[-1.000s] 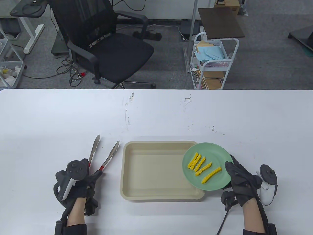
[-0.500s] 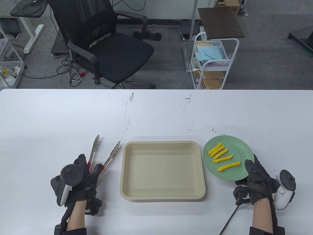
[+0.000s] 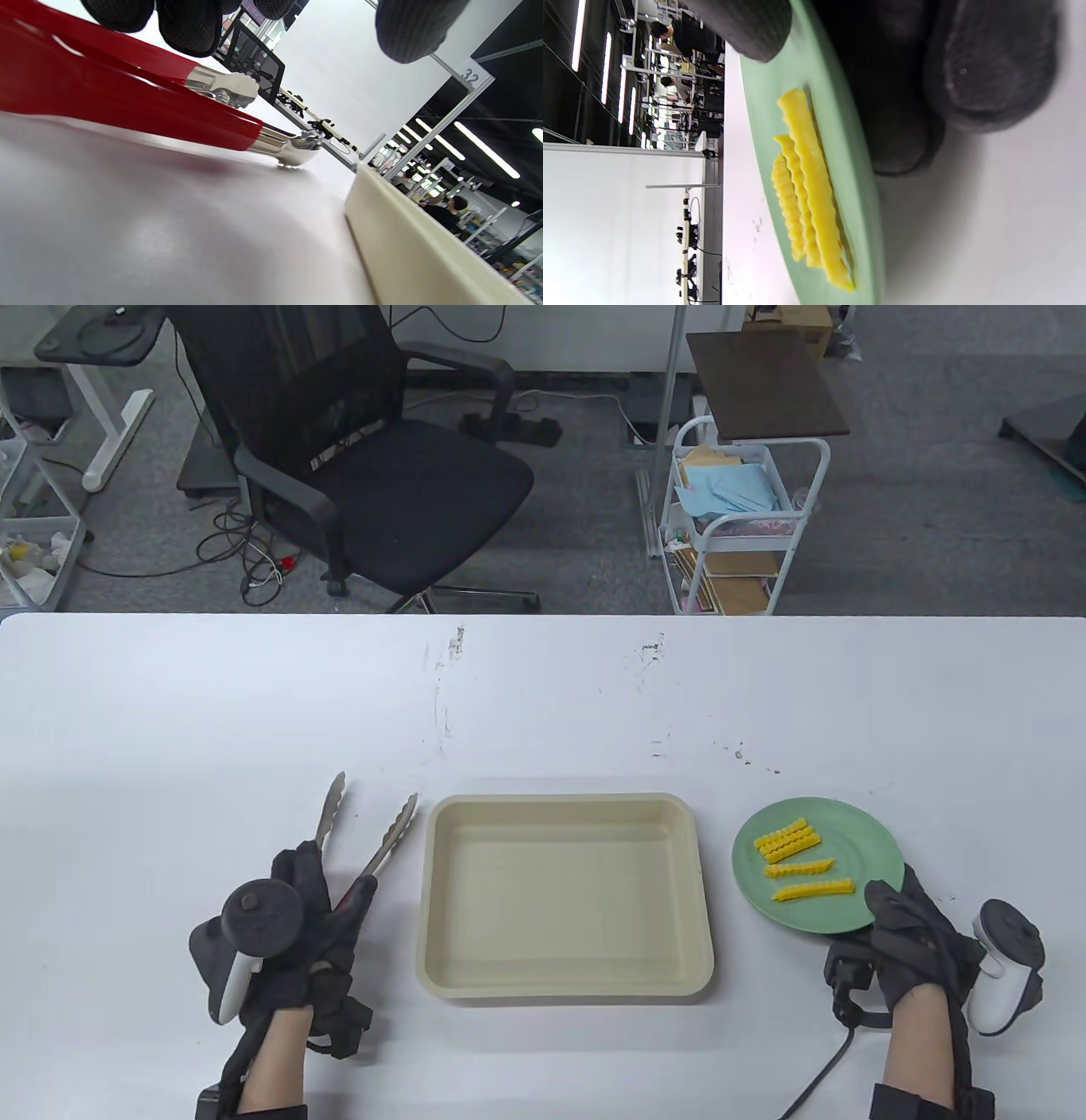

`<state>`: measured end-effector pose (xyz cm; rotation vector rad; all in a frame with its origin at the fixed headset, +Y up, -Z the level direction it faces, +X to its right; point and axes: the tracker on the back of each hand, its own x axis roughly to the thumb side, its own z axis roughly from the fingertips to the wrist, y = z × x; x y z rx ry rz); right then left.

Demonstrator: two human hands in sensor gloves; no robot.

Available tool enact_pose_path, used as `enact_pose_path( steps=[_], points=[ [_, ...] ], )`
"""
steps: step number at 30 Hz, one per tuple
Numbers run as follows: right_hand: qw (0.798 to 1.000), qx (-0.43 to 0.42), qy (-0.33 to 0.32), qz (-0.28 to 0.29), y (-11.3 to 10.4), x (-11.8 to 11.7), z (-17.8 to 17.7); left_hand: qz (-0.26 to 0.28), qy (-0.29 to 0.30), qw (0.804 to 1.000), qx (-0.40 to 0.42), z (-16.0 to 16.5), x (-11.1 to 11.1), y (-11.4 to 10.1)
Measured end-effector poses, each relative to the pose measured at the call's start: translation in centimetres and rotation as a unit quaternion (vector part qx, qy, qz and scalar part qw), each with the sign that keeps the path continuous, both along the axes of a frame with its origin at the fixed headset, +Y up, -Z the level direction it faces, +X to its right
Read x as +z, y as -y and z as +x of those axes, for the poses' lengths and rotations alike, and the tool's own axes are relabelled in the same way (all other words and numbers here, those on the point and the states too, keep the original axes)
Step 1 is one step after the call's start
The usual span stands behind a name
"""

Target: Hold plate and receive fries gripped by tongs from baking tray

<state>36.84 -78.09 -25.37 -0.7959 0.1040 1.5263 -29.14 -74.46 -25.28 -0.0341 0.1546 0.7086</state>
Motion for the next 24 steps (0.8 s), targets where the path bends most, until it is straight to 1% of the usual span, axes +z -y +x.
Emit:
enact_pose_path(
  steps=[2,4,7,10,13,15,17,19,20,24],
  points=[
    [1.0,0.002,-0.003,-0.003,0.0,-0.1,-0.1,0.018,-0.008,1.0,0.006,0.2,0.2,-0.4],
    [1.0,0.018,-0.002,-0.009,-0.2,-0.1,-0.1,0.04,-0.004,0.999,-0.015,0.3,0.5,-1.0],
    [0.998,0.052,0.002,-0.02,-0.5,-0.1,-0.2,0.057,-0.001,0.998,-0.025,0.6,0.7,-1.5],
    [0.989,0.138,-0.005,-0.05,-1.2,-0.2,-0.6,0.06,0.009,0.998,-0.011,0.9,0.9,-1.7],
    [0.966,0.243,-0.021,-0.084,-1.8,-0.5,-1.1,0.06,0.019,0.998,-0.016,1.3,0.9,-1.6],
    [0.946,0.303,-0.034,-0.108,-2.1,-0.7,-1.6,0.06,0.022,0.998,-0.017,1.4,0.9,-1.6],
    [0.922,0.361,-0.042,-0.135,-2.3,-0.9,-1.9,0.06,0.025,0.998,-0.019,1.5,0.9,-1.7],
    [0.902,0.402,-0.045,-0.155,-2.4,-1.0,-2.2,0.06,0.027,0.998,-0.02,1.6,0.9,-1.7],
    [0.888,0.424,-0.055,-0.17,-2.4,-1.1,-2.4,0.059,0.028,0.998,-0.021,1.7,1.0,-1.7],
    [0.864,0.456,-0.064,-0.205,-2.3,-1.3,-2.8,0.056,0.036,0.998,-0.019,2.0,1.0,-1.6]
  ],
)
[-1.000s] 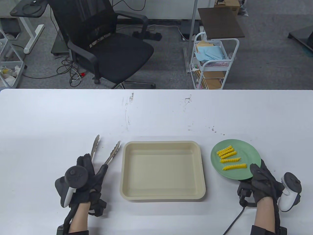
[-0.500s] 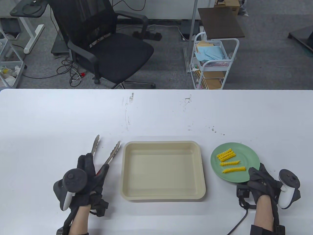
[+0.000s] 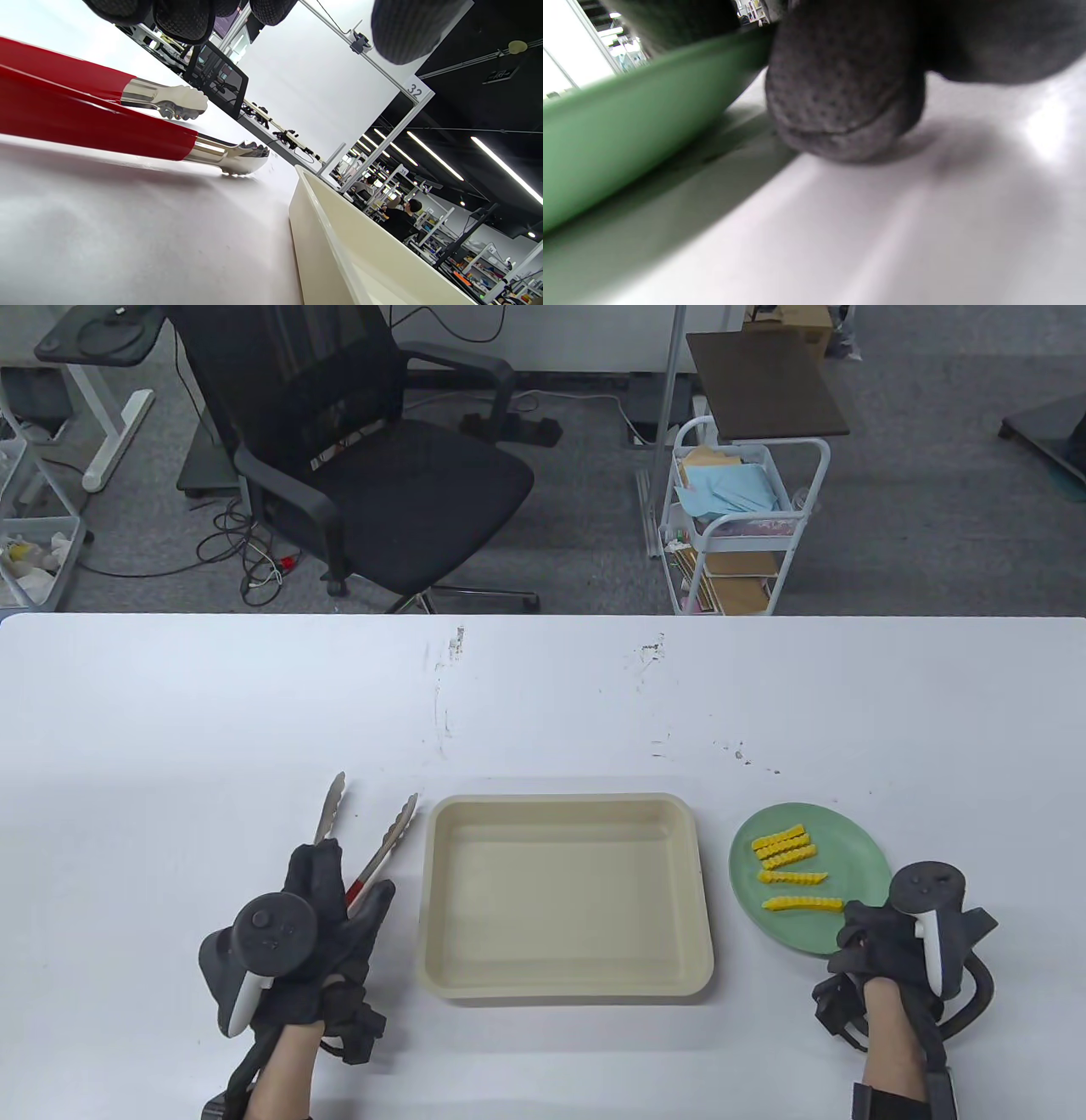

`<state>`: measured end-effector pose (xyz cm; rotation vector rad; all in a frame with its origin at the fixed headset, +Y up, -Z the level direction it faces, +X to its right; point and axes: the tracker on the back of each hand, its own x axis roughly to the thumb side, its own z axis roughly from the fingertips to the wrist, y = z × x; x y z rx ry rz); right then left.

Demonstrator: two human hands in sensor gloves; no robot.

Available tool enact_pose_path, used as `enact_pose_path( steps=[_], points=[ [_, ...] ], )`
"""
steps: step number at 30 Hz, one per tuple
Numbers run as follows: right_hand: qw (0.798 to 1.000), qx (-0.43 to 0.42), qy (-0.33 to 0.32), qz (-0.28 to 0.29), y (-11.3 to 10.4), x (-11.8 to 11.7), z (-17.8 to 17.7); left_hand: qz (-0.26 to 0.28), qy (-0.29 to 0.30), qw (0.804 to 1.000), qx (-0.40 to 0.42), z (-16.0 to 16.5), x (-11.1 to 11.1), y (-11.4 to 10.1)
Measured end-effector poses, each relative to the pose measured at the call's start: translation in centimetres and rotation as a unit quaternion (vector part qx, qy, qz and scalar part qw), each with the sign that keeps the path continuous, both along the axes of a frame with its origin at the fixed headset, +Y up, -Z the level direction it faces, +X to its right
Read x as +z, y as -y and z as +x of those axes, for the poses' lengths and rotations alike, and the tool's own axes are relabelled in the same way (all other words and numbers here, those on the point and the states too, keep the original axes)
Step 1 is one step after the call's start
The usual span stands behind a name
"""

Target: Hold plate and receive fries gripped by tongs from baking tray

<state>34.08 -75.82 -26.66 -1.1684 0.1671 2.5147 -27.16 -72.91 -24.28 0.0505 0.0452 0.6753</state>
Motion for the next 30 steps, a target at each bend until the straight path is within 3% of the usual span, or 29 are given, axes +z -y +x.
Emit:
enact_pose_path(
  steps=[8,14,18,22,26,30],
  points=[
    [0.997,0.072,-0.006,-0.032,-0.4,-0.3,-1.0,0.0,0.011,1.0,-0.004,0.7,0.1,-0.2],
    [0.986,0.159,-0.029,0.037,-2.5,0.0,-3.9,0.012,0.02,1.0,-0.015,1.6,0.4,-0.4],
    [0.973,0.16,-0.119,0.113,-3.8,0.8,-7.1,0.034,0.043,0.998,-0.029,2.6,0.8,-0.8],
    [0.945,0.144,-0.229,0.182,-4.7,1.6,-10.7,0.06,0.077,0.994,-0.054,4.1,1.7,-1.9],
    [0.914,0.142,-0.322,0.204,-5.0,2.5,-13.7,0.098,0.122,0.985,-0.077,5.6,2.3,-2.4],
    [0.891,0.147,-0.381,0.198,-5.0,3.2,-16.2,0.087,0.197,0.972,-0.096,7.0,2.3,-1.7]
  ],
)
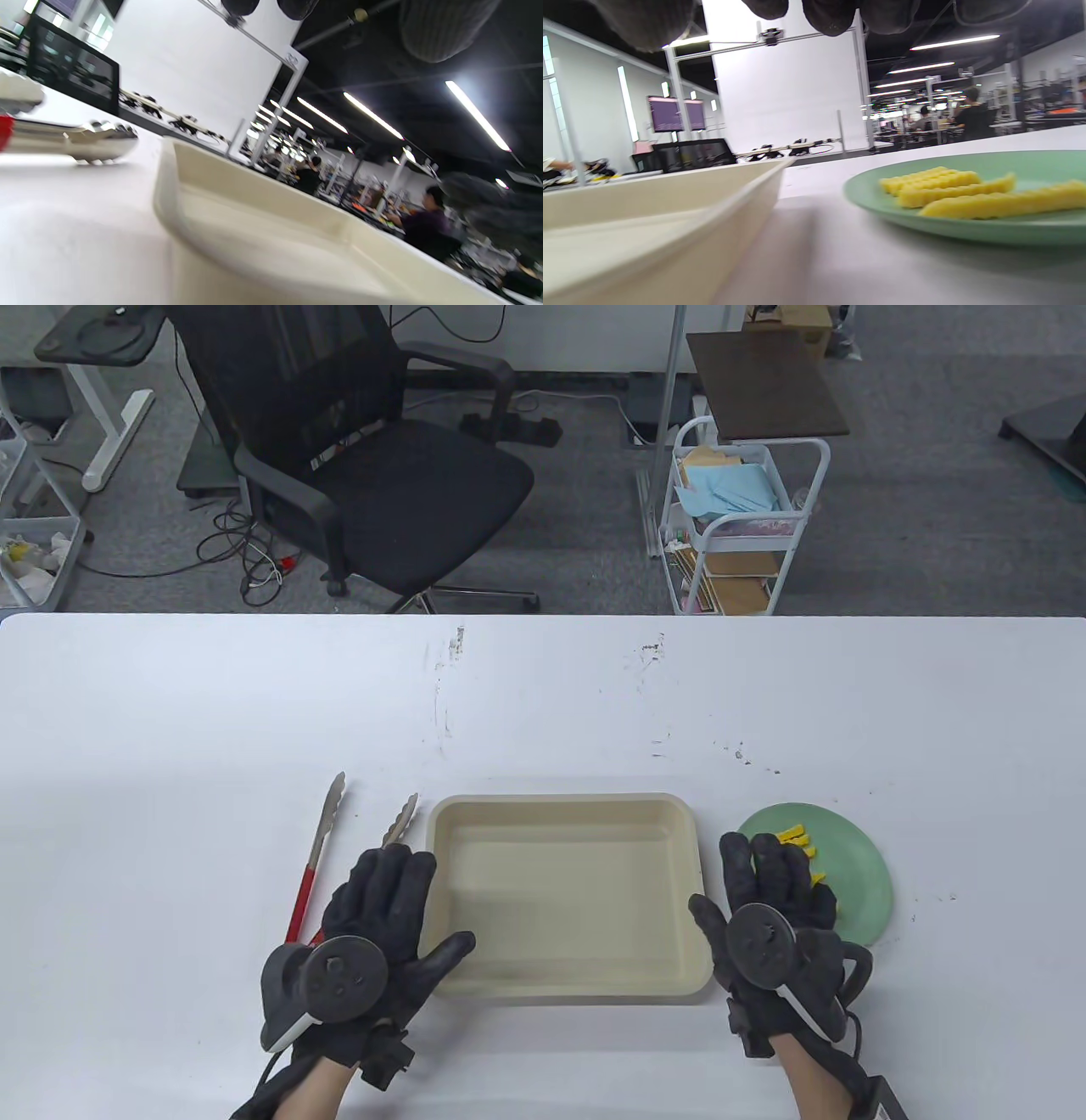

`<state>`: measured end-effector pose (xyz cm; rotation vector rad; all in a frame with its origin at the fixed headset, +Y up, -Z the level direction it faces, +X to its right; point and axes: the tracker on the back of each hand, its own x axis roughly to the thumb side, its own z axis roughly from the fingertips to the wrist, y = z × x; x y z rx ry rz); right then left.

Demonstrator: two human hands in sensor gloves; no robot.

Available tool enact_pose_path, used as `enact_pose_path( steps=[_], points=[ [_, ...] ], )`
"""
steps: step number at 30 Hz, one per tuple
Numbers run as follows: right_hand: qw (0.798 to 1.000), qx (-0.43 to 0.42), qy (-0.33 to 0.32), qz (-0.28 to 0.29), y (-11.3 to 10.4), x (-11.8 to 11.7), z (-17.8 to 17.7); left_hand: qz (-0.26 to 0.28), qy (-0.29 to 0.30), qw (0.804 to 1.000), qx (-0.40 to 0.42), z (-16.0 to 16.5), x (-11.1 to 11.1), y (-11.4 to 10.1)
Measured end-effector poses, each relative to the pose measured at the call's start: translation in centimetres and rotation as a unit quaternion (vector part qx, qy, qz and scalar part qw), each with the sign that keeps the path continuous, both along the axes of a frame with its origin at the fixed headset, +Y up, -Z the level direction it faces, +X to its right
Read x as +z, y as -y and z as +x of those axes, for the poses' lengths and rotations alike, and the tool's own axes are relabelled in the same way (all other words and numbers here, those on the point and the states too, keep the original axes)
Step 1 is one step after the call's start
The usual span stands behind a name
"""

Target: Hold plate and receive fries gripped by tongs from baking tray

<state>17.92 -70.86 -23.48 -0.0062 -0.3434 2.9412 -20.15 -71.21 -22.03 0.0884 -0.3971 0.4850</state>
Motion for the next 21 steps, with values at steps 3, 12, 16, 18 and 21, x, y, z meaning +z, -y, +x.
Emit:
enact_pose_path(
  steps=[3,12,16,18,21],
  points=[
    [0.999,0.037,-0.037,-0.008,0.5,0.3,-1.8,-0.024,0.021,0.999,-0.029,1.3,-0.2,1.0],
    [0.991,0.105,-0.075,-0.046,2.5,0.3,-4.7,-0.066,0.028,0.993,-0.096,2.6,-1.3,3.0],
    [0.991,0.099,-0.071,-0.055,2.5,0.2,-4.6,-0.069,0.026,0.993,-0.091,2.5,-1.3,2.9],
    [0.992,0.093,-0.067,-0.058,2.6,0.1,-4.4,-0.07,0.024,0.993,-0.088,2.4,-1.3,2.9],
    [0.992,0.087,-0.064,-0.06,2.6,0.0,-4.2,-0.073,0.022,0.994,-0.084,2.2,-1.4,2.9]
  ],
)
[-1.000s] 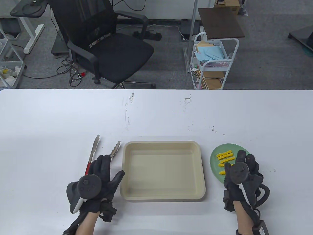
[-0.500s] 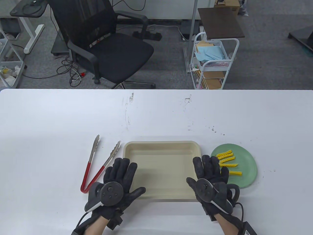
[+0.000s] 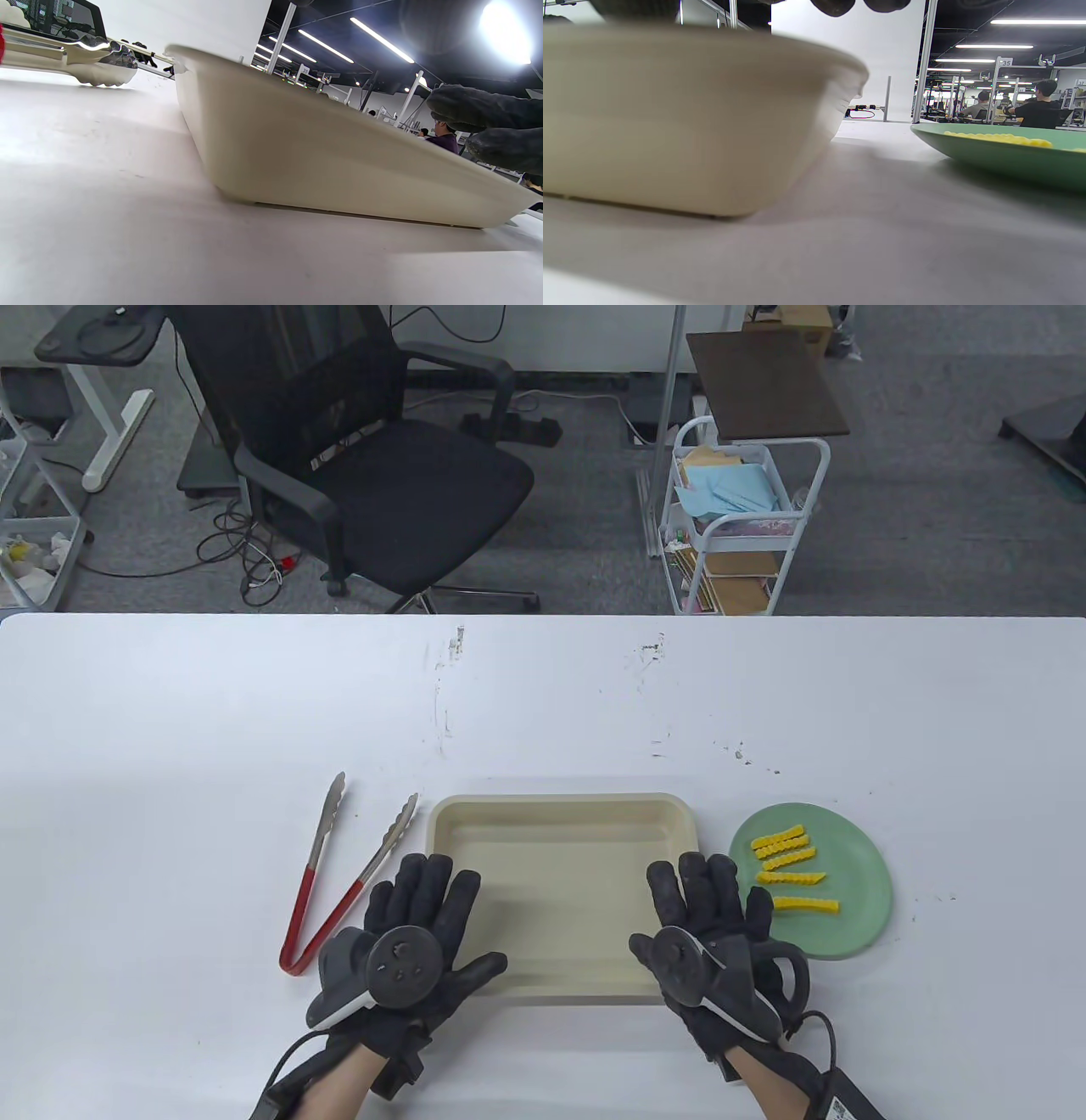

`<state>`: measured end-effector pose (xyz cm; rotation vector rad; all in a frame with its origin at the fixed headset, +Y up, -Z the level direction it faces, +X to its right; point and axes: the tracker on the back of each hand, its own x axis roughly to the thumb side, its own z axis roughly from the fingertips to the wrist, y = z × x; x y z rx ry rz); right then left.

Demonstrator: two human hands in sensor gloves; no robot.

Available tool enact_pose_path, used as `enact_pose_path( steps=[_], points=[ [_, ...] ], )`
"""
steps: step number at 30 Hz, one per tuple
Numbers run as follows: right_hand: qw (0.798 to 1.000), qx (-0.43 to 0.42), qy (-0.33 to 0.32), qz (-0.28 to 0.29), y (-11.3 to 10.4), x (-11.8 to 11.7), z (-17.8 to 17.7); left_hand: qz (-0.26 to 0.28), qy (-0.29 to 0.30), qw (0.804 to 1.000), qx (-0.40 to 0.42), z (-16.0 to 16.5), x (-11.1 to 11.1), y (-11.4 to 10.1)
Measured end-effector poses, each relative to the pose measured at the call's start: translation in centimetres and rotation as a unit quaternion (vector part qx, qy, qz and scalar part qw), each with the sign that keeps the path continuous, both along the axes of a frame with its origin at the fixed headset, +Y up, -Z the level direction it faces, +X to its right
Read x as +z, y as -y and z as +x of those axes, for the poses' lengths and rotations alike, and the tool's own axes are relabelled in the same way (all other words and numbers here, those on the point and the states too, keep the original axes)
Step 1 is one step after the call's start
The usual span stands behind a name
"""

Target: Hold plate and receive fries gripped by tongs from baking tray

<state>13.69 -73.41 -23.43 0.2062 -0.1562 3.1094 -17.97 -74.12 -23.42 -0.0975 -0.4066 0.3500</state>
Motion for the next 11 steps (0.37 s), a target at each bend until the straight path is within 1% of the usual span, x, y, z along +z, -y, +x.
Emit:
enact_pose_path(
  steps=[11],
  points=[
    [1.0,-0.005,0.0,-0.009,0.05,-0.08,0.02,-0.011,0.001,1.0,0.002,-0.01,-0.02,0.1]
  ],
)
